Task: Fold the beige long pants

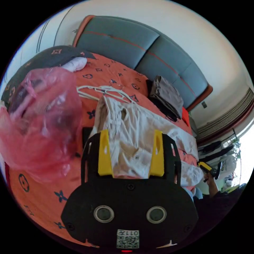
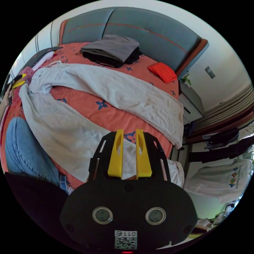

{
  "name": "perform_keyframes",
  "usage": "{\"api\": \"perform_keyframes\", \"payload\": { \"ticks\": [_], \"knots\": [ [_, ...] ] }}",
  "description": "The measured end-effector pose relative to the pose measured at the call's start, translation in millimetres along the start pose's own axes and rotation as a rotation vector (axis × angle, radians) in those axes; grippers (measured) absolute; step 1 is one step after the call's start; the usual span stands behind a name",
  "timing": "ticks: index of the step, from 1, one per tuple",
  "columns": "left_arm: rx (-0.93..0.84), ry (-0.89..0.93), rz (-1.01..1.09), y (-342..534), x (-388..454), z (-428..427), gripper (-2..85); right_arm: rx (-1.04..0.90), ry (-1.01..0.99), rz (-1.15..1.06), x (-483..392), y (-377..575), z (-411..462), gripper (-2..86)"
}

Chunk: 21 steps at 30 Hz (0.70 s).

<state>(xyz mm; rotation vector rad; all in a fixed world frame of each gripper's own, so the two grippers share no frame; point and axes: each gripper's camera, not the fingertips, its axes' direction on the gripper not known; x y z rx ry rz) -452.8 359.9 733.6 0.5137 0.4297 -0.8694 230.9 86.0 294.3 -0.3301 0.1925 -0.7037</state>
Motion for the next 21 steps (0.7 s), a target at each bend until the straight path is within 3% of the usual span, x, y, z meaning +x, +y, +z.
{"api": "perform_keyframes", "payload": {
  "ticks": [4, 7, 10, 16, 19, 21],
  "knots": [
    [0.017, 0.109, -0.04, -8, -13, -1, 21.4, -0.044, -0.037, 0.028, 3, -10, 9, 5.6],
    [0.117, -0.056, 0.05, -2, -15, -4, 22.1, -0.104, -0.059, 0.069, 5, -15, 27, 4.5],
    [0.007, -0.033, 0.129, -32, -19, 39, 24.6, -0.107, -0.078, 0.113, 4, -21, 39, 3.2],
    [-0.17, -0.067, 0.004, -95, -55, 160, 31.1, -0.108, -0.006, 0.051, 10, -40, 36, 1.9],
    [-0.305, -0.019, -0.041, -115, -65, 209, 29.7, -0.104, 0.011, 0.088, 27, -43, 36, 1.7],
    [-0.325, -0.127, 0.025, -126, -51, 226, 22.7, -0.106, 0.006, 0.116, 37, -45, 39, 1.5]
  ]
}}
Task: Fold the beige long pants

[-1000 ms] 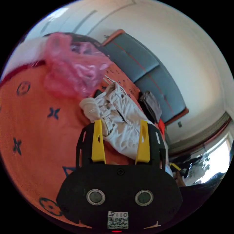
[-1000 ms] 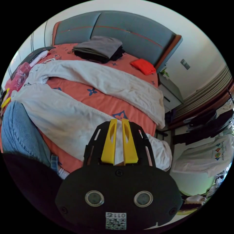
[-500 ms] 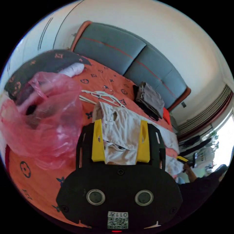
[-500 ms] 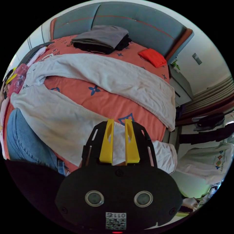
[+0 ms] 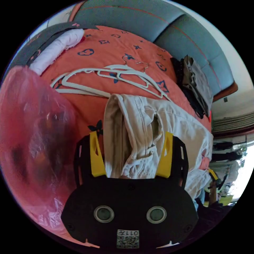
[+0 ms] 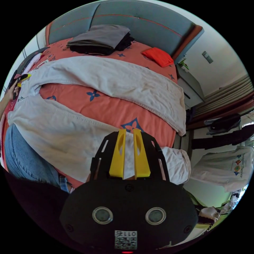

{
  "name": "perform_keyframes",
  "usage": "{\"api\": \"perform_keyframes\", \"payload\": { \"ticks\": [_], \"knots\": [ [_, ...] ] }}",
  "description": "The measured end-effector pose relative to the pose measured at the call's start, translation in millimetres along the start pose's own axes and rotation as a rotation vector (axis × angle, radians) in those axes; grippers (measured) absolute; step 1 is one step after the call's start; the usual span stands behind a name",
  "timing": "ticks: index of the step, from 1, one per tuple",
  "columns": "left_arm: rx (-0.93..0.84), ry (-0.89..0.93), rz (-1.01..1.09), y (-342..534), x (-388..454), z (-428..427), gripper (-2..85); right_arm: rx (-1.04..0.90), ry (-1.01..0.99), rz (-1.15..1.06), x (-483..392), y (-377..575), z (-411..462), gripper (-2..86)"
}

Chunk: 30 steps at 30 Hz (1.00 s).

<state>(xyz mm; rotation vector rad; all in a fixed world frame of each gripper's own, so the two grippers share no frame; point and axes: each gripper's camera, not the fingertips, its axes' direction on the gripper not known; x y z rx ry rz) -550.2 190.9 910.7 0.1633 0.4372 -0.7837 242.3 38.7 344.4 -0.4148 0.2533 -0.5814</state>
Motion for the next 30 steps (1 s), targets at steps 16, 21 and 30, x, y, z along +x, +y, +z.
{"api": "perform_keyframes", "payload": {
  "ticks": [16, 21, 30],
  "knots": [
    [0.196, -0.277, 0.054, -116, -36, -119, 6.2, 0.108, 0.03, -0.157, -18, -73, 18, 1.8],
    [0.029, 0.106, -0.028, -138, -96, -117, 15.8, 0.106, 0.025, -0.072, 18, -96, 38, 3.0],
    [0.281, 0.277, 0.291, -123, -38, -206, 16.3, 0.119, 0.015, 0.044, 168, -146, 99, 7.2]
  ]
}}
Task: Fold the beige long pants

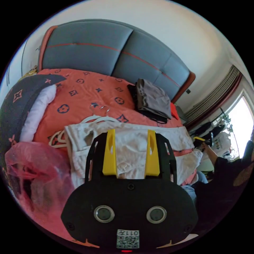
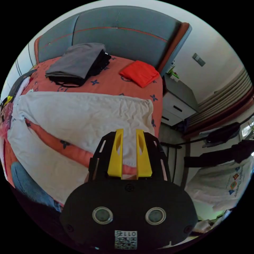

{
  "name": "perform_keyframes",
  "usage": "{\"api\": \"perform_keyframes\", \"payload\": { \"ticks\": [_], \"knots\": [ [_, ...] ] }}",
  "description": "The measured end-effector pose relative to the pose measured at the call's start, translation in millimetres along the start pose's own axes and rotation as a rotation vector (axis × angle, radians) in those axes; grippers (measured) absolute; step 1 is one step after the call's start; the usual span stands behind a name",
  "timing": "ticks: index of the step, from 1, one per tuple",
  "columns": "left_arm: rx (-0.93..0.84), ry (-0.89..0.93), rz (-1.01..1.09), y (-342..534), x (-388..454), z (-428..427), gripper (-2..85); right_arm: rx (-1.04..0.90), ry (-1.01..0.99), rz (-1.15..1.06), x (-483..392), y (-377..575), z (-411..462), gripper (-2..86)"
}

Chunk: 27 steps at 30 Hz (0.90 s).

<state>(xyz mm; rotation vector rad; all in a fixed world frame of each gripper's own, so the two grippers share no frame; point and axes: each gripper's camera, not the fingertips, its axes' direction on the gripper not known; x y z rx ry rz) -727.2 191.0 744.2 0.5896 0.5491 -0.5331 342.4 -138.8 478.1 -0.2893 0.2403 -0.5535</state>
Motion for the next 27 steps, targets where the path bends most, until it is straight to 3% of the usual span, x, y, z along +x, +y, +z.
{"api": "perform_keyframes", "payload": {
  "ticks": [5, 11, 14, 17, 19, 20, 21, 22, 23, 24, 27],
  "knots": [
    [-0.057, 0.157, -0.055, -16, 30, 22, 16.5, -0.003, 0.002, -0.024, 54, -57, 58, 8.9],
    [-0.185, 0.066, -0.168, -30, 40, 29, 16.2, -0.105, -0.22, 0.193, 127, -97, 146, 5.9],
    [-0.264, -0.065, -0.151, -40, 45, 17, 15.5, -0.213, -0.36, 0.241, 140, -93, 190, 3.3],
    [-0.279, -0.105, -0.176, -59, 45, -7, 14.9, -0.16, -0.222, 0.107, 142, -92, 186, 2.0],
    [-0.31, -0.094, -0.185, -77, 44, -23, 14.8, -0.126, -0.17, 0.169, 155, -91, 185, 1.3],
    [-0.348, -0.097, -0.173, -89, 48, -32, 14.7, -0.094, 0.078, 0.309, 165, -84, 185, 1.0],
    [-0.378, -0.14, -0.135, -102, 55, -45, 14.8, -0.087, 0.255, 0.314, 168, -75, 191, 0.9],
    [-0.39, -0.155, -0.117, -108, 58, -51, 14.8, -0.108, 0.214, 0.294, 169, -72, 199, 1.0],
    [-0.401, -0.162, -0.102, -121, 63, -65, 15.0, -0.216, 0.016, 0.235, 169, -67, 215, 1.1],
    [-0.405, -0.143, -0.097, -132, 67, -81, 15.3, -0.264, -0.059, 0.211, 168, -61, 218, 1.3],
    [-0.399, -0.108, -0.046, -159, 87, -131, 15.6, -0.11, 0.031, 0.039, 144, -26, 183, 1.9]
  ]
}}
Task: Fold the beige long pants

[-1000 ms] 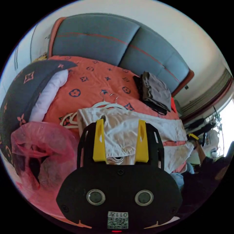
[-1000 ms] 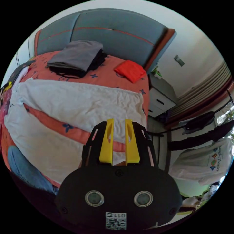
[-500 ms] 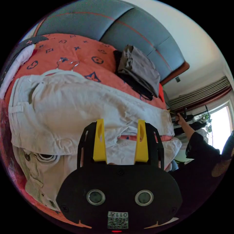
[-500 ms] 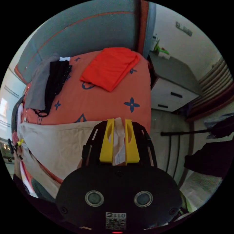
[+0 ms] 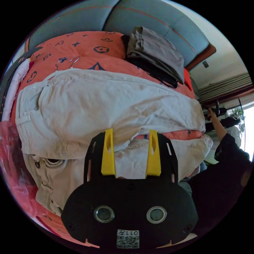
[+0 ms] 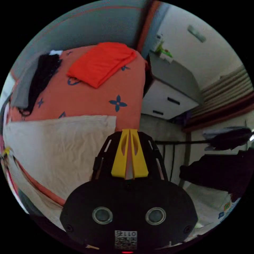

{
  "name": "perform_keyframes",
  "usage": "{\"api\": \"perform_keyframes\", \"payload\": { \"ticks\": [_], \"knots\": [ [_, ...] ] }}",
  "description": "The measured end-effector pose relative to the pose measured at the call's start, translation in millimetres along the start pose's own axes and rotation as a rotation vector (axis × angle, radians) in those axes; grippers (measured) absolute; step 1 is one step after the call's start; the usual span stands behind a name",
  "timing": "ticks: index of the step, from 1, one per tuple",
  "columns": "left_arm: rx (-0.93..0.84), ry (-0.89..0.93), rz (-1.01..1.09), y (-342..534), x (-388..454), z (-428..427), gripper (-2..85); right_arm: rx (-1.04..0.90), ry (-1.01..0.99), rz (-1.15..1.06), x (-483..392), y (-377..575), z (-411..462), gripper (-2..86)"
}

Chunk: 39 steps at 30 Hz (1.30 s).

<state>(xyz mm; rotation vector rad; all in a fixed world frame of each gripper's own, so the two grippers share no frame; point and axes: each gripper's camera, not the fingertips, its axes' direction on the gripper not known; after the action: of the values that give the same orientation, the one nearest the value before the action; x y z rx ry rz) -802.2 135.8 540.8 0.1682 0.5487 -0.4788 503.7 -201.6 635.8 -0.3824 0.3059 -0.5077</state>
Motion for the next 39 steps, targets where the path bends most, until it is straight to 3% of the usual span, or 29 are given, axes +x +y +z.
{"api": "perform_keyframes", "payload": {
  "ticks": [4, 7, 10, 11, 12, 14, 15, 18, 20, 25, 31, 39],
  "knots": [
    [0.095, -0.053, 0.251, -5, 55, -79, 14.9, 0.216, 0.09, -0.235, -48, 86, -48, 4.0],
    [0.123, -0.025, 0.382, -28, 96, -115, 14.6, 0.328, -0.002, -0.429, -98, 159, -69, 5.0],
    [-0.051, -0.005, 0.305, -59, 104, -116, 13.8, 0.289, 0.03, -0.403, -128, 188, -44, 3.3],
    [-0.217, -0.048, 0.252, -60, 92, -107, 13.1, 0.184, 0.061, -0.336, -124, 187, -18, 2.9],
    [-0.181, -0.03, 0.227, -48, 78, -123, 12.4, 0.017, 0.007, -0.265, -110, 187, 15, 2.5],
    [-0.103, 0.141, 0.019, -40, 50, -172, 12.2, 0.046, -0.174, -0.163, -82, 197, 17, 2.2],
    [-0.027, 0.29, -0.063, -34, 39, -208, 12.2, 0.01, -0.156, -0.123, -71, 199, 8, 2.0],
    [0.228, 0.512, -0.015, 0, 41, -315, 11.4, 0.134, -0.07, -0.181, -56, 237, -40, 2.0],
    [0.276, 0.526, 0.034, 22, 51, -370, 11.0, 0.147, -0.024, -0.211, -49, 272, -64, 2.4],
    [0.309, 0.337, 0.161, 59, 112, -495, 10.4, 0.085, -0.096, -0.234, -46, 384, -83, 5.0],
    [0.305, 0.347, 0.478, 12, 279, -586, 10.8, -0.012, -0.039, -0.05, -50, 488, -55, 8.5],
    [0.067, 0.195, 0.893, -96, 592, -628, 13.2, 0.048, -0.202, 0.117, -32, 567, -29, 7.1]
  ]
}}
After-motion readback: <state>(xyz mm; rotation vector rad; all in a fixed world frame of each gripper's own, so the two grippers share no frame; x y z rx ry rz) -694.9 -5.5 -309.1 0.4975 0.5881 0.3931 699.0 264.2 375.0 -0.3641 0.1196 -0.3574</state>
